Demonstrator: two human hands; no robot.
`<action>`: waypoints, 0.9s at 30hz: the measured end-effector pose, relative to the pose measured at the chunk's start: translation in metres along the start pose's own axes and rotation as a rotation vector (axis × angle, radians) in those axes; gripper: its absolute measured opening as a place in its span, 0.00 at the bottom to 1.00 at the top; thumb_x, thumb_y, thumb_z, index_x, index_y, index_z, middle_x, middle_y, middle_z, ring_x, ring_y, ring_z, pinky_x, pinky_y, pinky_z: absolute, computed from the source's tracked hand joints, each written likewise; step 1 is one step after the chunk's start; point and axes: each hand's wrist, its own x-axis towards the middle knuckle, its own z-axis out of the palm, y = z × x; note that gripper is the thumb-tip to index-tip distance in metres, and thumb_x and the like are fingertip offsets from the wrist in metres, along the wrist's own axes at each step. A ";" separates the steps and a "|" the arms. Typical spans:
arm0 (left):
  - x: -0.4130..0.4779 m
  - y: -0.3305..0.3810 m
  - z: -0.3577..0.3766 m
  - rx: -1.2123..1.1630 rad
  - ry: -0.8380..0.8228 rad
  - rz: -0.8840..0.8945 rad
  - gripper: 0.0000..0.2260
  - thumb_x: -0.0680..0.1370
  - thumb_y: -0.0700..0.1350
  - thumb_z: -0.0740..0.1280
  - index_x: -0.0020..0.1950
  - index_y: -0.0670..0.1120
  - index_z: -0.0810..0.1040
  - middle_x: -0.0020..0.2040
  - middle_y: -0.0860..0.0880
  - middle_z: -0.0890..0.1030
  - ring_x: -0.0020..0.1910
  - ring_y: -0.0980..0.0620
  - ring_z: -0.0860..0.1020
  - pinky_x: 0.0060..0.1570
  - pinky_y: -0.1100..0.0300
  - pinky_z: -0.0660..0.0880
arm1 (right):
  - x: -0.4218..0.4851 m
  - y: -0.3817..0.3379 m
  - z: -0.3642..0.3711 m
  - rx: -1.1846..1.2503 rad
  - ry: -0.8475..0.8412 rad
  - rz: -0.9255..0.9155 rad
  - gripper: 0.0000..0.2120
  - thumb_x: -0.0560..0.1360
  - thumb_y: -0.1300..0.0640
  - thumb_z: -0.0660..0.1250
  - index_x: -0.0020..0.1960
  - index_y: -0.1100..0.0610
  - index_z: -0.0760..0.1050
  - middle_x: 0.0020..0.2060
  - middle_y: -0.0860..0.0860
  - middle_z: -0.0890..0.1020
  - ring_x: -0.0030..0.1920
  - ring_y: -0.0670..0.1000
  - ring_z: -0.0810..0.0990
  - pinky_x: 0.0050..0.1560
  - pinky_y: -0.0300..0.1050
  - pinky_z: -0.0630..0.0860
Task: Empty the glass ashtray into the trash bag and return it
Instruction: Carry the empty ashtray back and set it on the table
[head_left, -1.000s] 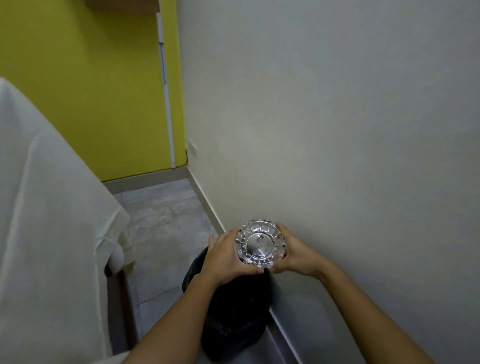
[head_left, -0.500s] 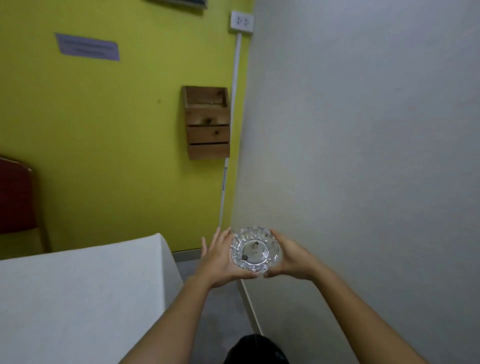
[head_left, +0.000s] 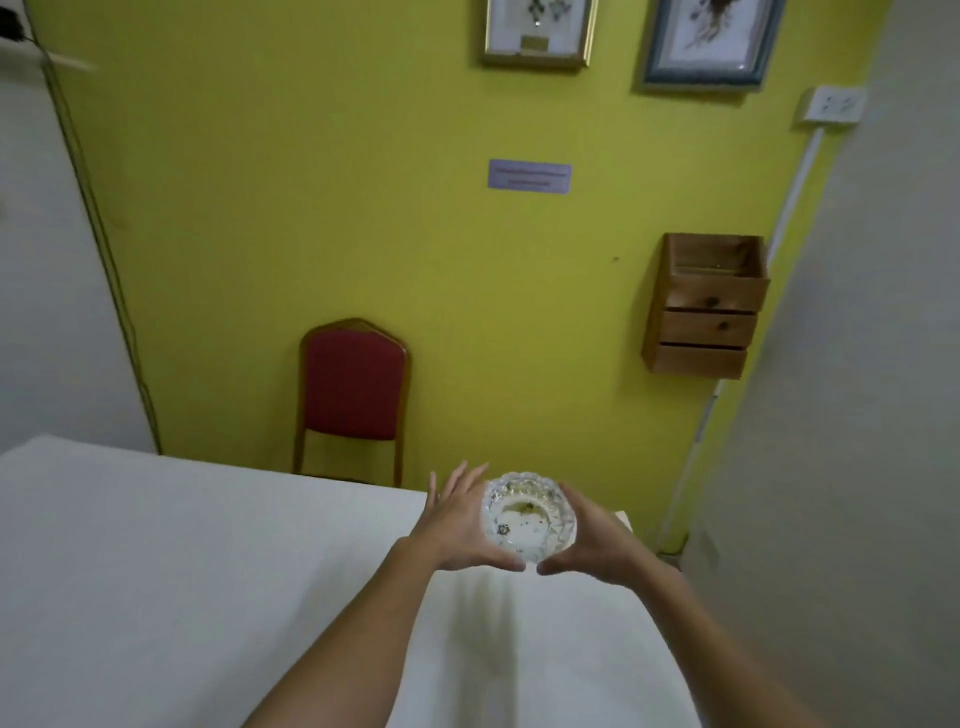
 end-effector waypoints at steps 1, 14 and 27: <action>-0.006 -0.031 -0.011 0.020 -0.013 -0.016 0.55 0.61 0.70 0.72 0.79 0.48 0.53 0.80 0.54 0.47 0.79 0.51 0.40 0.75 0.41 0.35 | 0.017 -0.015 0.025 0.018 -0.014 -0.010 0.44 0.57 0.57 0.82 0.68 0.49 0.66 0.54 0.42 0.76 0.57 0.46 0.76 0.51 0.36 0.71; -0.070 -0.304 -0.038 0.097 -0.180 -0.219 0.52 0.60 0.71 0.72 0.76 0.46 0.58 0.80 0.51 0.48 0.79 0.49 0.41 0.75 0.41 0.36 | 0.146 -0.126 0.277 -0.114 -0.194 0.043 0.46 0.51 0.42 0.79 0.65 0.46 0.64 0.59 0.47 0.77 0.57 0.51 0.74 0.56 0.48 0.75; -0.085 -0.349 -0.006 0.045 -0.273 -0.241 0.55 0.61 0.70 0.72 0.78 0.43 0.53 0.80 0.51 0.45 0.79 0.48 0.42 0.75 0.42 0.39 | 0.147 -0.129 0.333 -0.272 -0.225 0.143 0.49 0.54 0.42 0.77 0.70 0.49 0.60 0.63 0.48 0.74 0.65 0.53 0.70 0.64 0.53 0.69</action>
